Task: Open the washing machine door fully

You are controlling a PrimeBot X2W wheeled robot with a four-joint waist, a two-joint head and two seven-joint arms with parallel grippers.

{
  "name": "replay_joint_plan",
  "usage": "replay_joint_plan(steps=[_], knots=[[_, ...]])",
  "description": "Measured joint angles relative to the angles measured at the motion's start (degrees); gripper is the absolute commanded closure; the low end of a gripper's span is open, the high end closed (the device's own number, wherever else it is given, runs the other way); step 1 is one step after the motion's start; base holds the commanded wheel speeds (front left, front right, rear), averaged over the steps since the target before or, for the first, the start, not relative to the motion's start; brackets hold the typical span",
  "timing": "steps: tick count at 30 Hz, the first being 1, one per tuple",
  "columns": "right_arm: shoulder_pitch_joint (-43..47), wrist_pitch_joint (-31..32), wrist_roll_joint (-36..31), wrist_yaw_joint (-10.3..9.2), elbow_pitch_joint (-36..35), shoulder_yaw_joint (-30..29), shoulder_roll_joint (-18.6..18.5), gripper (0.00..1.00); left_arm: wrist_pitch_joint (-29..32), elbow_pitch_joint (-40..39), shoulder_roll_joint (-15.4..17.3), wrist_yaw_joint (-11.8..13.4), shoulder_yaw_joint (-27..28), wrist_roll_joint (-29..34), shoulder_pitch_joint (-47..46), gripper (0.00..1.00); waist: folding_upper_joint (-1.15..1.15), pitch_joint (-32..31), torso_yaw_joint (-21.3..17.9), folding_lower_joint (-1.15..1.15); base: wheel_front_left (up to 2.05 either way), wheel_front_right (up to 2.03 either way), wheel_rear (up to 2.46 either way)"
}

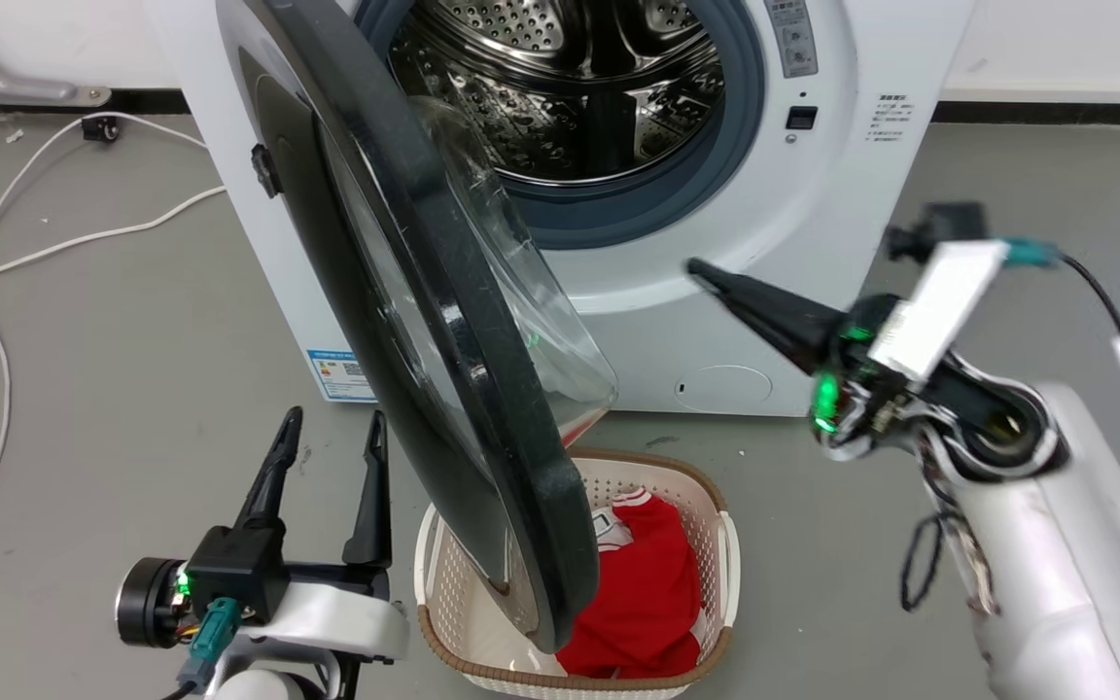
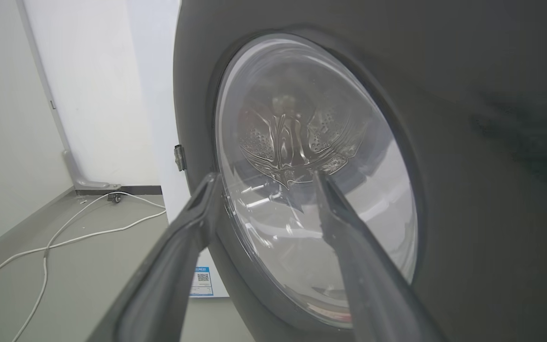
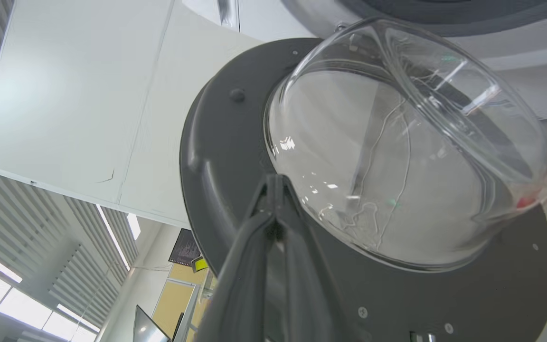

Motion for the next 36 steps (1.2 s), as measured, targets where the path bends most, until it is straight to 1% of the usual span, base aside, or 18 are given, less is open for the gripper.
replay_joint_plan(steps=[3,4,9,10,11,12,16,20,24,28,32,34,36], knots=[[4.89,-5.15,0.09,0.0,-3.83,-3.87,-1.01,1.0,0.0,-0.25,-0.01,0.07,1.11,0.0,0.2,0.0,0.0,-0.09,-0.65,0.0,0.0,0.0,0.0],[10.95,-9.07,0.35,0.0,-7.75,-6.93,-1.57,1.0,0.0,-0.45,0.0,0.08,2.14,0.02,0.83,0.0,0.0,-0.49,-1.34,0.0,0.0,0.0,0.0],[21.32,-15.12,-1.05,0.0,-12.55,-10.21,-1.79,1.0,0.0,-0.7,-0.01,0.08,3.33,0.2,1.93,0.0,0.0,-1.29,-2.45,0.0,0.0,0.0,0.0],[23.31,-16.35,-1.21,0.0,-13.28,-10.78,-1.7,0.78,0.0,-0.69,0.0,0.07,3.49,0.27,2.28,0.0,0.0,-1.5,-2.62,0.0,0.0,0.0,0.0],[25.05,-17.52,-1.86,0.0,-14.1,-11.06,-1.56,0.44,0.0,-0.67,-0.01,0.07,3.59,0.4,2.5,0.0,0.0,-1.61,-2.78,0.0,0.0,0.0,0.0],[26.66,-19.0,-2.66,0.0,-14.89,-11.37,-1.35,0.0,0.0,-0.67,-0.02,0.05,3.67,0.51,2.54,0.0,0.0,-1.72,-2.89,0.0,0.0,0.0,0.0],[32.06,-25.49,-7.71,0.0,-17.75,-11.85,-0.86,0.0,0.0,-0.46,-0.02,-0.02,3.83,0.58,2.69,0.0,0.0,-2.12,-3.02,0.0,0.0,0.0,0.0],[34.96,-34.42,-18.76,0.0,-18.67,-11.95,-0.89,0.0,0.0,-0.38,-0.01,-0.11,3.91,0.66,2.93,0.0,0.0,-2.3,-3.04,0.0,0.0,0.0,0.0],[35.71,-43.51,-33.72,0.0,-18.41,-13.27,-0.93,0.0,0.0,-0.23,-0.01,-0.34,4.02,0.77,2.97,0.0,0.0,-2.48,-3.0,0.0,0.0,0.0,0.0],[35.5,-50.18,-50.63,0.0,-19.2,-15.55,-0.76,0.0,0.0,-0.2,-0.01,-0.35,4.2,0.77,2.97,0.0,0.0,-2.53,-3.0,0.0,0.0,0.0,0.0],[35.06,-53.46,-68.64,0.01,-23.47,-16.8,-0.51,0.0,0.0,-0.24,-0.01,-0.35,4.25,0.77,2.97,0.0,0.0,-2.43,-2.88,0.01,0.0,0.0,0.0],[35.0,-54.11,-75.52,0.01,-26.03,-16.82,-0.19,0.0,0.0,-0.37,-0.02,-0.34,4.27,0.77,2.97,0.0,0.0,-2.41,-2.78,0.0,0.0,0.0,0.0],[35.48,-54.33,-81.04,0.01,-28.41,-16.46,0.23,0.0,0.0,-0.46,-0.02,-0.34,4.32,0.81,2.97,0.0,0.0,-2.41,-2.67,0.01,0.0,0.0,0.0]])
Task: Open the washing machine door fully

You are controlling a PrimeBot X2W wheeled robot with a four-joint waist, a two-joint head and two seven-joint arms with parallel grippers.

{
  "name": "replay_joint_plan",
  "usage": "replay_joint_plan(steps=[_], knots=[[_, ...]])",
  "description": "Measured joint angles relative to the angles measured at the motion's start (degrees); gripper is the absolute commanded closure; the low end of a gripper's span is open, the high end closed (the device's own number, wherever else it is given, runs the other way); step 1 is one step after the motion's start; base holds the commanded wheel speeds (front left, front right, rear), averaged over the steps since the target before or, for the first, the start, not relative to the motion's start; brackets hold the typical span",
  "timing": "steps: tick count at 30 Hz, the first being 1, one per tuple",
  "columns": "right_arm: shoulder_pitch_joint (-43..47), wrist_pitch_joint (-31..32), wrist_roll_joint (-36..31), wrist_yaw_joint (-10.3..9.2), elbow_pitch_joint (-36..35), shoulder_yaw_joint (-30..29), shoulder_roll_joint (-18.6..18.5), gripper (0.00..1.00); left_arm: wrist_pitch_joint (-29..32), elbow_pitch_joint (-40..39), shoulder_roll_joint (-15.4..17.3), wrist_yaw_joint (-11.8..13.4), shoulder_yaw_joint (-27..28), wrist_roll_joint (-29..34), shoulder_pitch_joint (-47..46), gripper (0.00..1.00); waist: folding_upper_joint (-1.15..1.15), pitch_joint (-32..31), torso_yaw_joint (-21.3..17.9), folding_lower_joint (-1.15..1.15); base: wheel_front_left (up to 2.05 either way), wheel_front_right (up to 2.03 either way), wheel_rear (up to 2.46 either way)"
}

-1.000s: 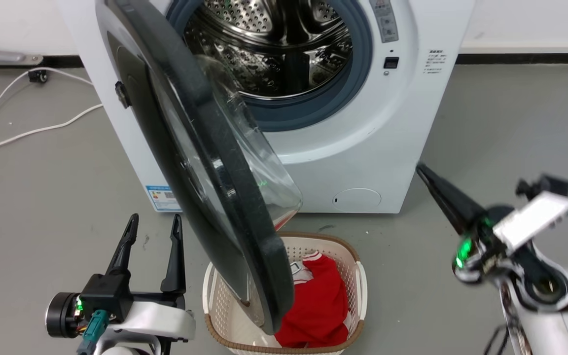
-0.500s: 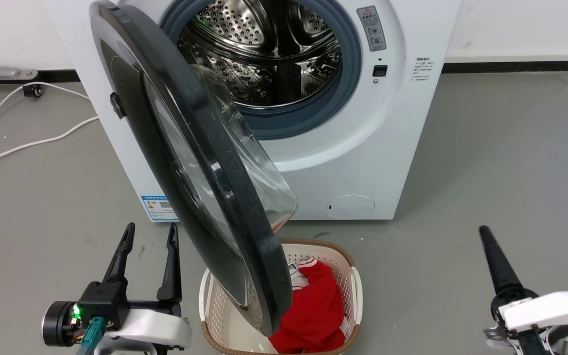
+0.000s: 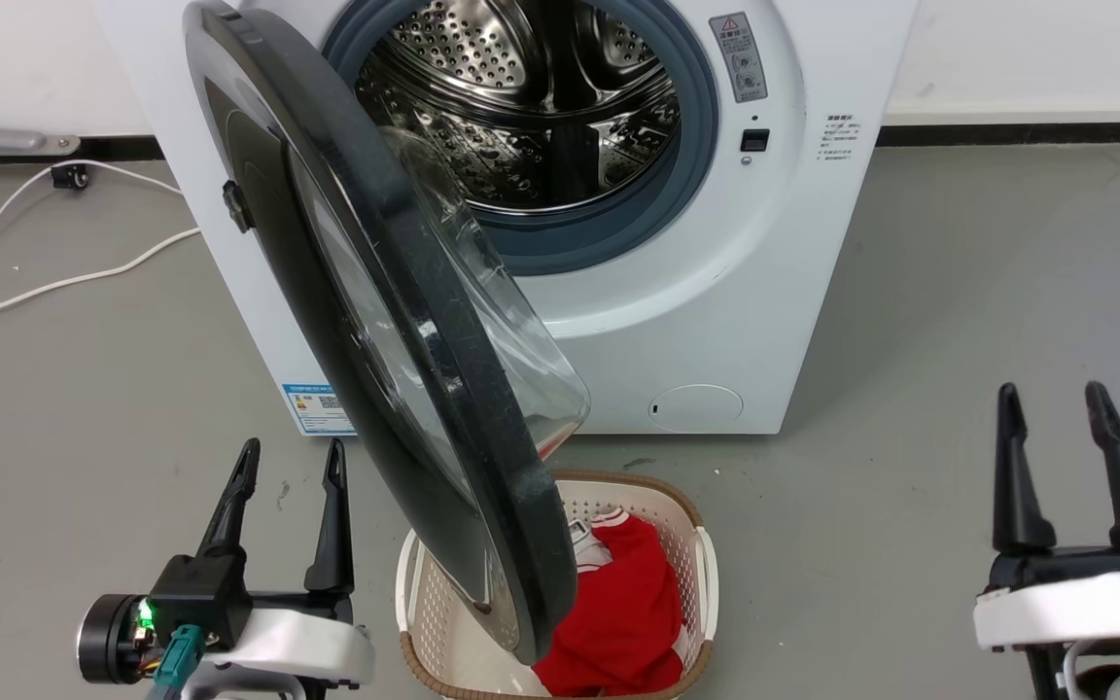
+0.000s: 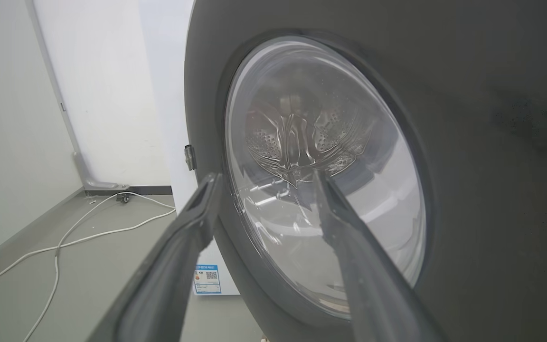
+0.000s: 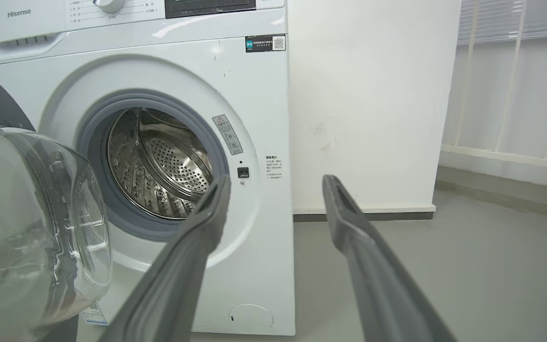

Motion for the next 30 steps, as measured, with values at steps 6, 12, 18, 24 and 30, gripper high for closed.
replay_joint_plan(steps=[6,12,18,24,30], knots=[[4.48,1.37,-7.84,0.01,-4.28,1.65,0.74,0.0,0.0,-0.36,0.01,-0.02,0.16,0.7,-0.01,0.0,0.0,0.07,0.23,0.0,0.0,0.0,0.0],[7.6,1.96,-5.35,0.01,-3.48,3.08,0.9,0.0,0.0,-0.59,0.02,-0.2,0.22,1.2,-0.01,0.0,0.0,0.31,0.15,0.0,0.0,0.0,0.0],[7.48,1.13,-4.06,0.0,-2.41,3.32,0.9,0.0,0.0,-0.59,0.02,-0.36,0.25,1.31,-0.01,0.0,0.0,0.38,-0.03,0.0,0.0,0.0,0.0],[7.22,0.73,-3.85,0.0,-1.97,3.27,0.9,0.0,0.0,-0.49,0.02,-0.45,0.22,1.37,-0.01,0.0,0.0,0.44,0.08,0.0,0.0,0.0,0.0],[7.15,0.65,-3.67,0.01,-1.77,3.33,0.9,0.0,0.0,-0.75,0.02,-0.64,0.18,1.37,-0.02,1.0,0.0,0.64,0.19,0.0,0.0,0.0,0.0]])
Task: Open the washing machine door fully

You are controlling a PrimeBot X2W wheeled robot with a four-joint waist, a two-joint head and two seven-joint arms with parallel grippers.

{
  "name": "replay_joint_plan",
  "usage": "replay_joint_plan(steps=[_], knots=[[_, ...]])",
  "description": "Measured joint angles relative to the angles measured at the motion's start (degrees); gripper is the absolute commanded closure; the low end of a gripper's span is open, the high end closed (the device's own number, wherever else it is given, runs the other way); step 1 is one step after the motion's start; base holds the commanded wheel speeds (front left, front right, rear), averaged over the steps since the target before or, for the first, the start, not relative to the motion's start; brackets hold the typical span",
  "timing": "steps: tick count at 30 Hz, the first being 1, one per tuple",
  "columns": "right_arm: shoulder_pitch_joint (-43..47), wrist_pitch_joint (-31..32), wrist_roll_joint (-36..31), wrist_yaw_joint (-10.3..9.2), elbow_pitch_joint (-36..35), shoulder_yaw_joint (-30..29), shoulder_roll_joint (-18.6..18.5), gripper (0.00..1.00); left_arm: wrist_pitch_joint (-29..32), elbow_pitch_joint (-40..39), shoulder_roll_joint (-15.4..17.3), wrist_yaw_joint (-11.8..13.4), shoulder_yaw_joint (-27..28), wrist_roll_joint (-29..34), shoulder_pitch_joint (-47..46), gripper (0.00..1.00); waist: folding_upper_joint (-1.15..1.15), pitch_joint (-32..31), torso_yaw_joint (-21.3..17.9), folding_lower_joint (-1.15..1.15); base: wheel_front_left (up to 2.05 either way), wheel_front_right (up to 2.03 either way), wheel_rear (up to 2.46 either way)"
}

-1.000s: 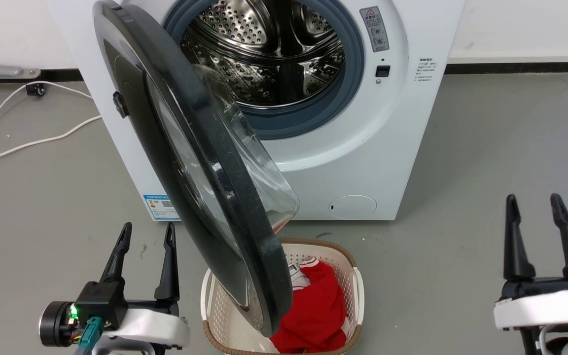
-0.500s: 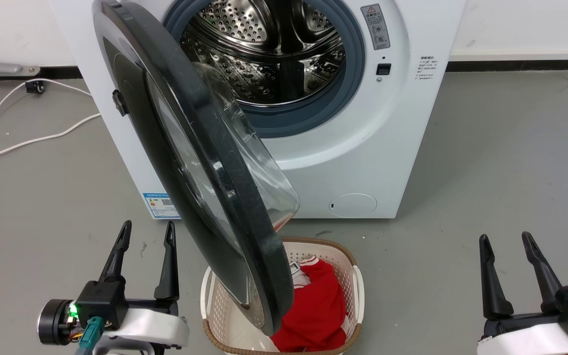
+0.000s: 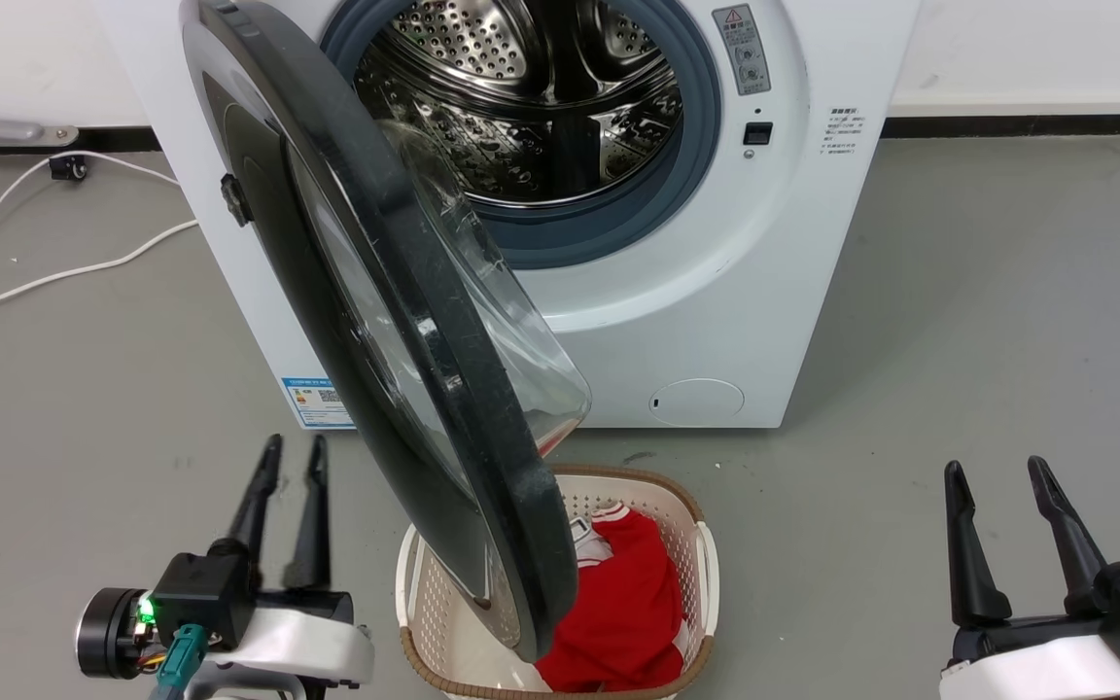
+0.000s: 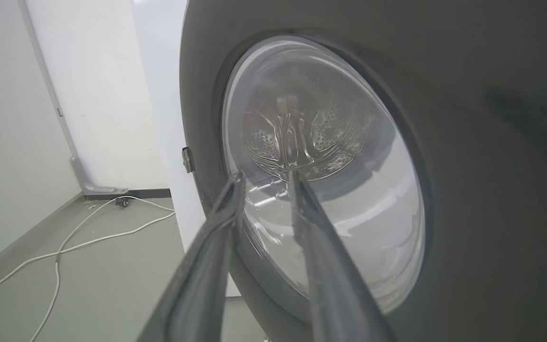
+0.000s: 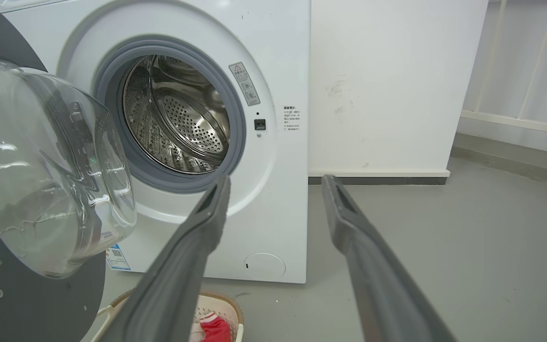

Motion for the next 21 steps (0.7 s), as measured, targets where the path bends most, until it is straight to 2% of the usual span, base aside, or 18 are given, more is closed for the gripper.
replay_joint_plan(steps=[8,21], knots=[[-0.19,0.0,0.16,-0.01,0.54,-0.09,0.0,0.0,0.0,-1.24,0.0,-0.01,0.38,-0.09,-0.21,1.0,0.0,0.21,-0.08,0.0,0.0,0.0,0.0],[-0.6,0.08,0.41,-0.01,1.29,-0.79,0.01,0.0,0.0,-13.33,0.1,0.99,1.13,0.24,-5.96,1.0,0.0,0.0,0.26,0.0,0.0,0.0,0.0]])
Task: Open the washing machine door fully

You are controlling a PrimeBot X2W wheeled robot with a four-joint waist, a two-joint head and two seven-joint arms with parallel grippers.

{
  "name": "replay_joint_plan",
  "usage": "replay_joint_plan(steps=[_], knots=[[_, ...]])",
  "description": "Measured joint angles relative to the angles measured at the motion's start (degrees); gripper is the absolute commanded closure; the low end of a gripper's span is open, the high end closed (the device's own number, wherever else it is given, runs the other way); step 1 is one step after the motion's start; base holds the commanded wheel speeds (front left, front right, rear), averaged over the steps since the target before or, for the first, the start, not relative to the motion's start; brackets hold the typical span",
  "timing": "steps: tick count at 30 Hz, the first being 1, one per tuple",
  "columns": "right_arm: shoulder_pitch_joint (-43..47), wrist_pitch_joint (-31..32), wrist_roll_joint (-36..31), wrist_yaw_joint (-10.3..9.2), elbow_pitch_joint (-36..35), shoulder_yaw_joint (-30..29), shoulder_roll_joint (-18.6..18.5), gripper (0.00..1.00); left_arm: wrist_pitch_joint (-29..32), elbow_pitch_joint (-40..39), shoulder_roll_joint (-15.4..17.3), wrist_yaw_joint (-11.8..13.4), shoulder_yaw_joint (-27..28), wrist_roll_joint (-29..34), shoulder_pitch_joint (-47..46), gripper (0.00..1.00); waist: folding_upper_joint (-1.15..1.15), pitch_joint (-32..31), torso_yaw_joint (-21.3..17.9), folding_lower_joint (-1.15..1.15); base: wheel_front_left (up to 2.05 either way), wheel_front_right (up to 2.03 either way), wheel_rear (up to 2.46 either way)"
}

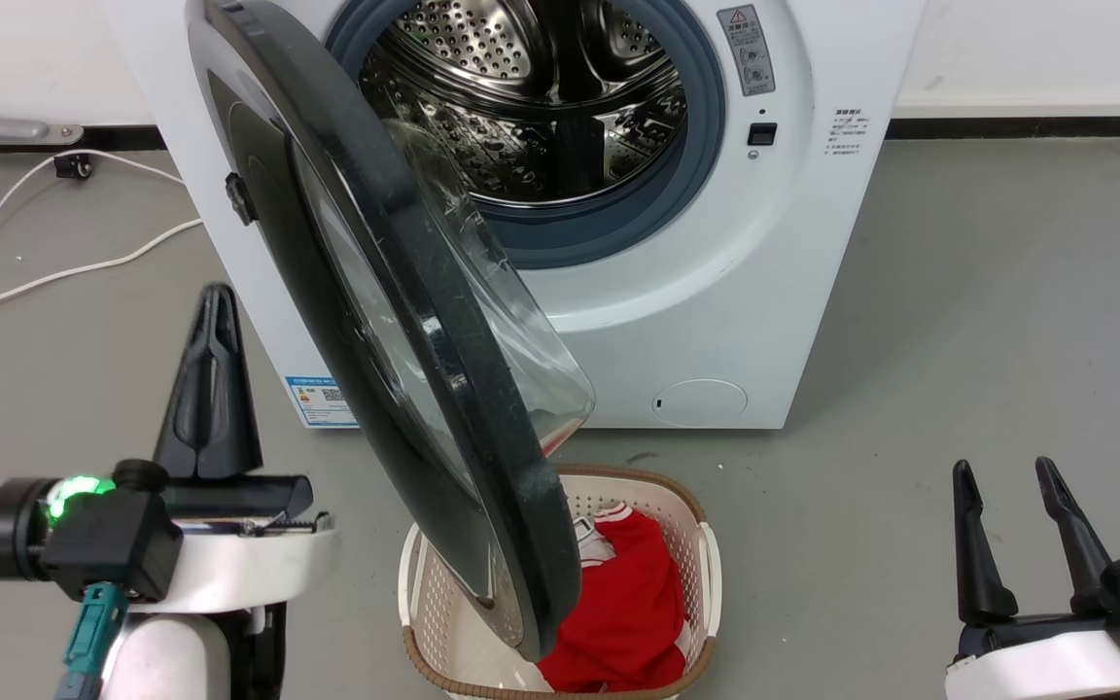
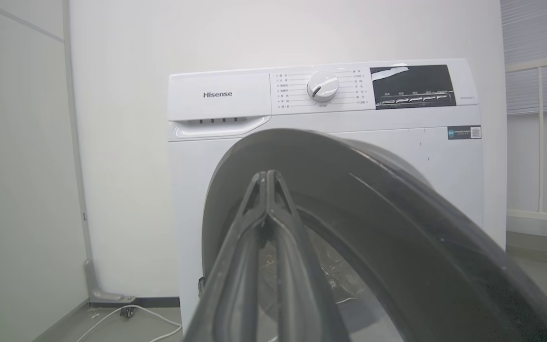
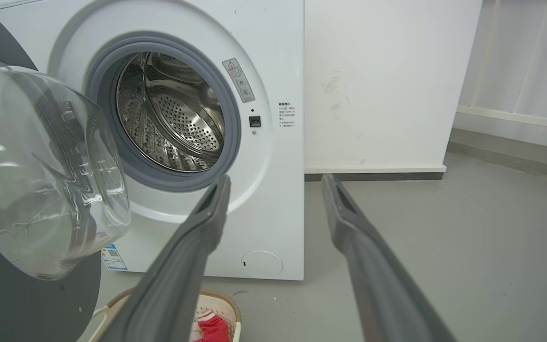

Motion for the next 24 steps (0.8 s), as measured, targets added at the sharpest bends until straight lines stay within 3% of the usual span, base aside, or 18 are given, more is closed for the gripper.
replay_joint_plan(steps=[12,24], knots=[[-0.16,0.34,0.2,0.0,0.14,-0.49,0.0,0.0,-0.01,-13.0,1.21,-0.58,-3.5,2.3,-7.5,1.0,0.0,-0.04,-0.23,0.0,0.0,0.0,0.0],[-0.26,0.53,1.12,0.0,0.48,-0.59,0.0,0.0,2.79,-21.08,0.66,-2.32,-14.97,0.74,-8.08,1.0,0.0,-0.47,-0.75,0.0,0.0,0.0,0.0]])
